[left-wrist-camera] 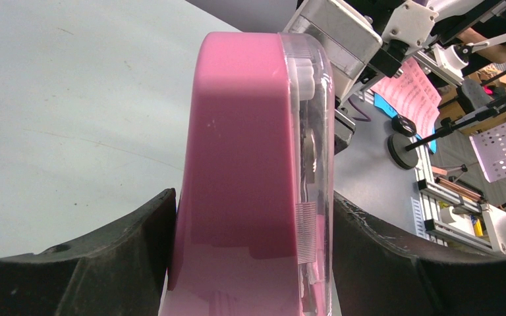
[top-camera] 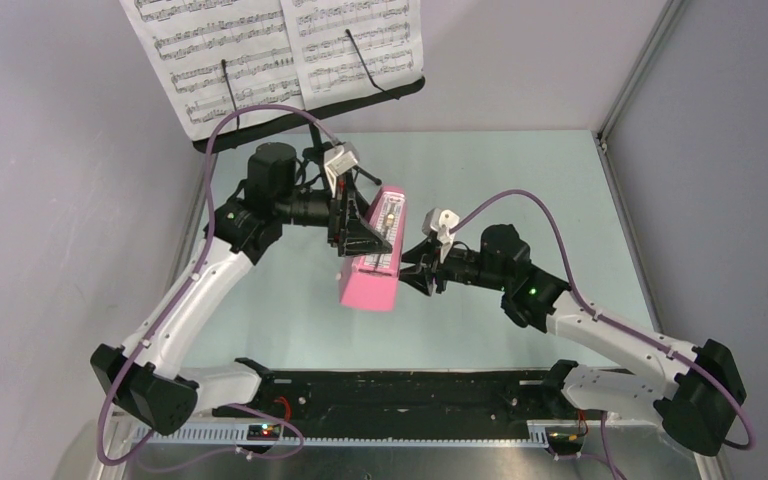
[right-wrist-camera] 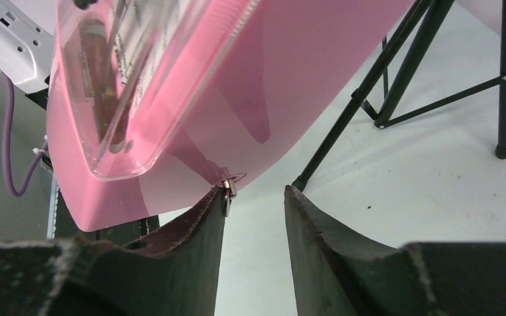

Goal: Set up the instrument practice props

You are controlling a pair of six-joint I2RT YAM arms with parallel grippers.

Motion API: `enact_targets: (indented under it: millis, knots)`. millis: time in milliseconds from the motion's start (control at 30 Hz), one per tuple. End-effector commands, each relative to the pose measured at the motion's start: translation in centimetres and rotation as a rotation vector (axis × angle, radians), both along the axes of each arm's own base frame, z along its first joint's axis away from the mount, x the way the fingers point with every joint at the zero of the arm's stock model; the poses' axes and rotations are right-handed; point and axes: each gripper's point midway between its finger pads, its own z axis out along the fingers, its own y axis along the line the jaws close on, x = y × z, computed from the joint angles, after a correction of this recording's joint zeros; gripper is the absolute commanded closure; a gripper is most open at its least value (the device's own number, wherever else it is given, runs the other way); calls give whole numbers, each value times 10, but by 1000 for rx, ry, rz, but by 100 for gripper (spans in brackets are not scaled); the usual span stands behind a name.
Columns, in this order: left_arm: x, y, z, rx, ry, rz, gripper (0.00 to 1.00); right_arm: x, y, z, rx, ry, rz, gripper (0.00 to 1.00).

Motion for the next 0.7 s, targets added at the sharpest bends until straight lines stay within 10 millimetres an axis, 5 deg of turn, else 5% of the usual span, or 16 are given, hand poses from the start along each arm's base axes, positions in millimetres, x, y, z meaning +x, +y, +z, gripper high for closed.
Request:
enact_targets:
  millis: [0,300,667]
  knots:
    - [-9,-4,35,-77,-75,-62,100,-4,8,26,36,-90,44,60]
    - [-9,-8,38,-82,-78,-77,100,-8,14,26,49,-78,82,100]
    - [-10,-9,37,-84,-112,-102,100,-8,9,32,148,147,191,100]
